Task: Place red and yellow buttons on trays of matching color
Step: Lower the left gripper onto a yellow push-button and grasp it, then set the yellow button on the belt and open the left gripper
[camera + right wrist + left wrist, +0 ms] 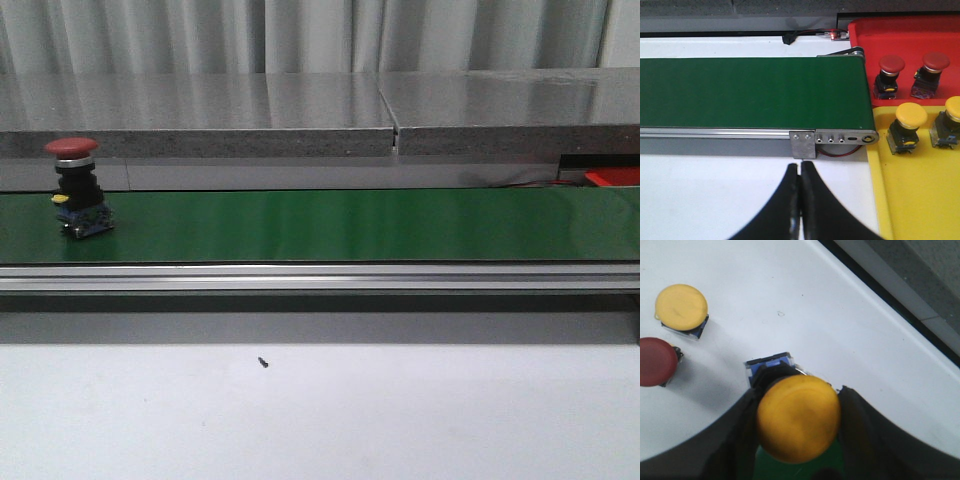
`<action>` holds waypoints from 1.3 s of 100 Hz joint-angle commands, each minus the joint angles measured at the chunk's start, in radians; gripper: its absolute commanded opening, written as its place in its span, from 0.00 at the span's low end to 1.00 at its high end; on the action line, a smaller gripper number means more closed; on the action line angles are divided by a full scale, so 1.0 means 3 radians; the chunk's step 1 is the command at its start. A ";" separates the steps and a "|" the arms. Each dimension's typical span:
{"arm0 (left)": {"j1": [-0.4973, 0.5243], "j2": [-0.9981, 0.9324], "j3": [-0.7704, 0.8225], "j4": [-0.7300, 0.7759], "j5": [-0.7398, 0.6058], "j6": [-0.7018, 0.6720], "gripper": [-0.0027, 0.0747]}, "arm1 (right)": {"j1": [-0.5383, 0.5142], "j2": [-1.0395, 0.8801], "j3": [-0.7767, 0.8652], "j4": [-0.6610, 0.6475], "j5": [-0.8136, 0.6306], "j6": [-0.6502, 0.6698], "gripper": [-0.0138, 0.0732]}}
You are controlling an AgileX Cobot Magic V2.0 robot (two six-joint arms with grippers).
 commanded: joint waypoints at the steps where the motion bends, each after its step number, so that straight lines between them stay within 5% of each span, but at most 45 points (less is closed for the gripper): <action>1: -0.0058 -0.0358 0.0035 -0.0118 -0.0046 0.0116 0.39 | 0.0004 0.0002 -0.0088 -0.0008 -0.0235 -0.0006 0.08; 84: -0.0262 -0.0080 0.0168 -0.0134 0.0704 0.0331 0.39 | 0.0004 0.0002 -0.0088 -0.0008 -0.0235 -0.0006 0.08; 108: -0.0262 -0.0073 0.0168 -0.0178 0.0689 0.0448 0.70 | 0.0004 0.0002 -0.0088 -0.0008 -0.0235 -0.0006 0.08; 130: -0.0262 -0.0236 0.0168 -0.0178 0.0598 0.0564 0.73 | 0.0004 0.0002 -0.0088 -0.0008 -0.0235 -0.0006 0.08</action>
